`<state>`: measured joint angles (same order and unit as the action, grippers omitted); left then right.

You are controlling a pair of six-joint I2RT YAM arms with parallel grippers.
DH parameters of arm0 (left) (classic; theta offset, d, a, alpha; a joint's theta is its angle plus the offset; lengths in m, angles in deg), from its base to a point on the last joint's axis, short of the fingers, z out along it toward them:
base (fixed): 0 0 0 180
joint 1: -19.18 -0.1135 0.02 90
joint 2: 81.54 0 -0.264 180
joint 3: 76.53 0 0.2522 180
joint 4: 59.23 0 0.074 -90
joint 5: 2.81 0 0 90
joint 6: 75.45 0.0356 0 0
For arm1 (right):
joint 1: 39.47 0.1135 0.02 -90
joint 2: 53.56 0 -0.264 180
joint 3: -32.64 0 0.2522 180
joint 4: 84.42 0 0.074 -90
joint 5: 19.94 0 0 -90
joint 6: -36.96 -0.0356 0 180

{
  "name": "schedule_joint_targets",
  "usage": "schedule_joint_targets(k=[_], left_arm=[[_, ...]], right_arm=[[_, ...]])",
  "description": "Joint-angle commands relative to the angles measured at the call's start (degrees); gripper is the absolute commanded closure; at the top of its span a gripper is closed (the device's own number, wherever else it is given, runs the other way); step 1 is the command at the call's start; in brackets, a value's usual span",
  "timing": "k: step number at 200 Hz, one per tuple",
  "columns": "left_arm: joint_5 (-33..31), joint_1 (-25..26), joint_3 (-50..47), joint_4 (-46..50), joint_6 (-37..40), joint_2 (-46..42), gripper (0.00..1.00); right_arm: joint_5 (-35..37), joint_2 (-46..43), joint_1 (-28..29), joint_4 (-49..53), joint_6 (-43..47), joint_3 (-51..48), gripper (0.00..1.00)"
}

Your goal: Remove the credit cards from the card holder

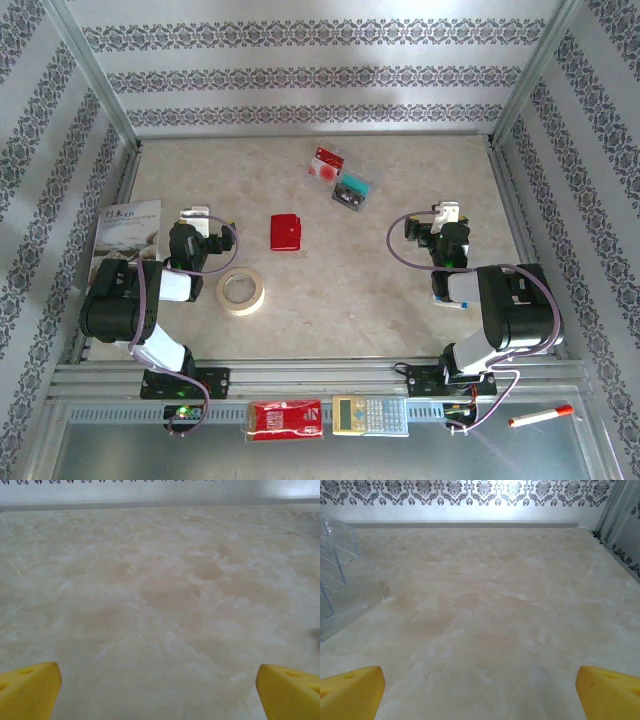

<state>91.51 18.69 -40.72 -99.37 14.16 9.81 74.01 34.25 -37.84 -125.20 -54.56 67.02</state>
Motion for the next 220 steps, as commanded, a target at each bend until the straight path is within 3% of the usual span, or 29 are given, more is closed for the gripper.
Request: schedule_joint_targets(k=[1,149,199,220], left_arm=[[0.2,-0.6,0.6,0.5,0.5,-0.1,0.0],[-0.6,-0.6,0.5,0.4,0.4,-0.2,0.0],[-4.2,-0.4,-7.5,-15.5,-0.7,0.0,0.0],[-6.5,-0.4,-9.3,-14.6,-1.4,-5.1,0.0]], right_arm=[[-1.1,0.0,-0.2,-0.1,-0.2,0.9,0.02],[-1.3,0.0,-0.3,0.0,-0.3,0.9,0.02],[-3.8,-1.2,0.9,-5.6,2.7,-3.3,0.02],[-2.0,-5.0,1.7,-5.7,2.8,-5.3,0.02]])
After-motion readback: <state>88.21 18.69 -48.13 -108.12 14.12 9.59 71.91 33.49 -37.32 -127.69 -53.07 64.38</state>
